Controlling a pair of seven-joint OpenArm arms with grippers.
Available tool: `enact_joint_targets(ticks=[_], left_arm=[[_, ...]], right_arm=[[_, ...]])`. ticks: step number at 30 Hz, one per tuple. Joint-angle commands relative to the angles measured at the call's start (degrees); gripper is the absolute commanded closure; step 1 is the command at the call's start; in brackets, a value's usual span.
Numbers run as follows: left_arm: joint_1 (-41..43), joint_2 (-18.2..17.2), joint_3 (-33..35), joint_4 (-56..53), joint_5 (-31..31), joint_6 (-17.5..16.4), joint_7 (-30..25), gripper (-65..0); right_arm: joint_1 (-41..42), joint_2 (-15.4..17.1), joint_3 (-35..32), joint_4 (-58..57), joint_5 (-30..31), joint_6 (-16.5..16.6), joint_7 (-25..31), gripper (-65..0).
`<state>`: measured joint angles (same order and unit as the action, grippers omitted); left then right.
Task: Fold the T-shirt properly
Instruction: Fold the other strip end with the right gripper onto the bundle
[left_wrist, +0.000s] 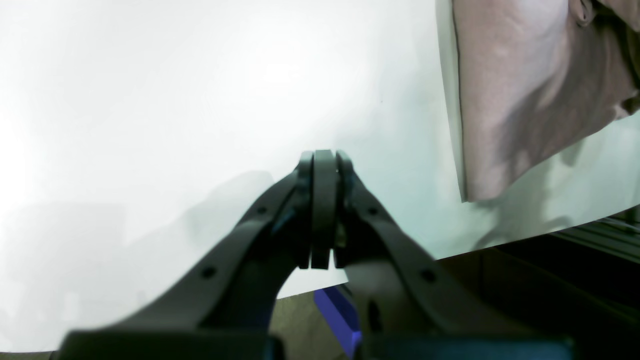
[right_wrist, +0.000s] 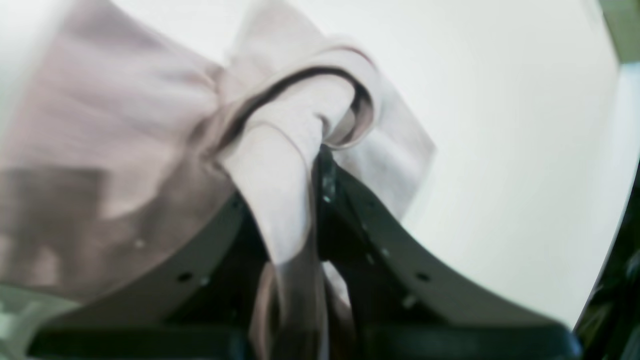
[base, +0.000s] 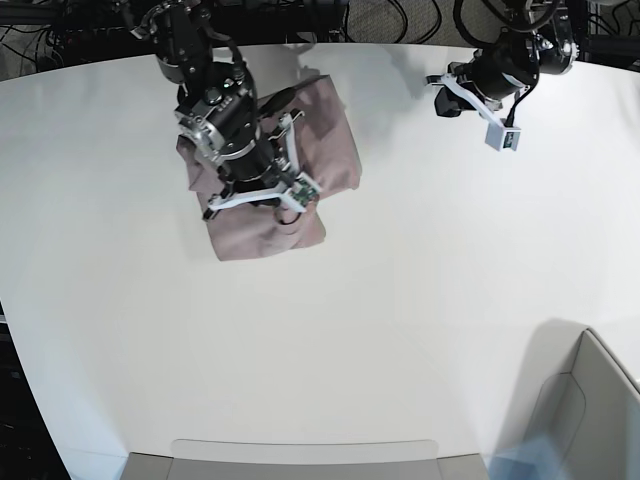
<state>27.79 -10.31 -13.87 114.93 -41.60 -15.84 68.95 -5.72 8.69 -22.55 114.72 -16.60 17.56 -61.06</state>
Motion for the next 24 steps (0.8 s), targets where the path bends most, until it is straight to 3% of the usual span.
enact_joint_targets(ticks=[1,7,12,14,20,24], left_arm=[[0.21,-0.20,0.20,0.80,-0.90,-0.21,-0.33,0.0],[-0.05,-0.11,0.29,0.80,-0.99,-0.21,-0.33,0.0],[-0.14,-0.20,-0.15,0.71,-0.81,-0.21,-0.33,0.0],[-0.14,-0.20,-0.15,0.19,-0.81,-0.21,-0.33,0.0],[-0.41,-0.11,0.20,-1.75,-0.81,-0.21,-0.42,0.0],[-1.11,-0.11,0.02,-1.75,-0.81,-0.12,-0.86,0.0]], right_arm=[[0.75,-0.91,-1.76,1.02,-1.73,-0.20,1.23,0.0],[-0.39,-3.37,-8.62,-4.34,-9.11,-0.11,0.88,-0.5],[-4.00,-3.02,-12.84,-2.76,-9.38,-0.02,1.32,-24.5],[-4.35,-2.93,-15.30,-0.91,-9.20,-0.02,1.32,-28.6],[-4.26,-2.58,-18.20,2.34,-9.20,-0.02,6.16,-27.5],[-2.33,-2.75,-12.40,3.13,-9.03,-0.11,6.51,-25.0]])
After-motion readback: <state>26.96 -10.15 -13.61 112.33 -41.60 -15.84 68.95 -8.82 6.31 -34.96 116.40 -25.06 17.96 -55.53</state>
